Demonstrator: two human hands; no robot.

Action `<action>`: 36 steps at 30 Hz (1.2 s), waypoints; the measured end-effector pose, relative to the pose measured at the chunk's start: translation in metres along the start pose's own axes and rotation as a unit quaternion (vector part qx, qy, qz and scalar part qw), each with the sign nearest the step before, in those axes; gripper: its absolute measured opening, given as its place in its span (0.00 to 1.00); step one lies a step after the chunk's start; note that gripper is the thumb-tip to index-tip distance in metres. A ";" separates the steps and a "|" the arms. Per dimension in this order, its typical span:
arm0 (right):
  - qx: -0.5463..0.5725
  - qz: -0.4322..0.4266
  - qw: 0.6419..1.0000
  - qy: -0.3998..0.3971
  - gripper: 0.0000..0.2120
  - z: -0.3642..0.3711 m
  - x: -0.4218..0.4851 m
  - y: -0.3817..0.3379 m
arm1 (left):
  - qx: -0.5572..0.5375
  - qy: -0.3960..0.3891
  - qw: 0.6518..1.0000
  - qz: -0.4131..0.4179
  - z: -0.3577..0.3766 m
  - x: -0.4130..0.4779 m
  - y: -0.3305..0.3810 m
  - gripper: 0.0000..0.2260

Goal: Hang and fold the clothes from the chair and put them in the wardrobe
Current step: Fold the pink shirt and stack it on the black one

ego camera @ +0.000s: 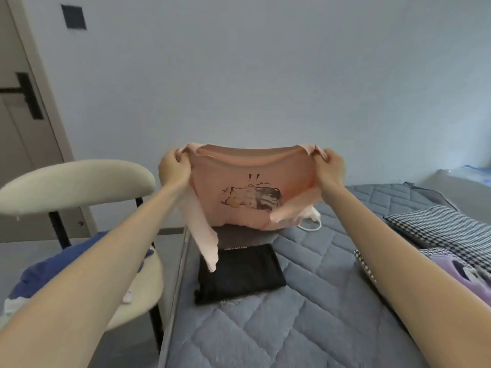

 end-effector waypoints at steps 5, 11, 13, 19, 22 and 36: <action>0.094 -0.018 0.992 0.077 0.17 -0.036 0.009 -0.072 | -0.040 0.035 0.991 0.124 -0.044 0.021 0.082 0.19; 0.163 -0.107 0.973 0.125 0.18 -0.062 -0.006 -0.137 | -0.098 0.103 0.964 0.223 -0.087 0.008 0.151 0.19; 0.196 -0.132 0.963 0.132 0.18 -0.070 -0.016 -0.157 | -0.099 0.138 0.957 0.235 -0.100 -0.004 0.170 0.18; 0.272 -0.201 0.924 0.179 0.18 -0.093 -0.058 -0.199 | -0.139 0.281 0.919 0.239 -0.129 -0.059 0.199 0.09; 0.290 -0.233 0.898 0.236 0.17 -0.098 -0.085 -0.203 | -0.179 0.332 0.896 0.236 -0.136 -0.082 0.201 0.10; 0.031 0.004 0.964 0.263 0.09 -0.045 -0.119 0.007 | -0.013 0.248 0.964 0.097 -0.026 -0.118 0.034 0.09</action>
Point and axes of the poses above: each hand's wrist, its own x-axis towards the middle knuckle, its own z-axis out of the palm, y = z × x, the point moved 6 cm from there along x, towards the middle knuckle, and after that the axes turned 13 degrees about -y, right-handed, at the moved point
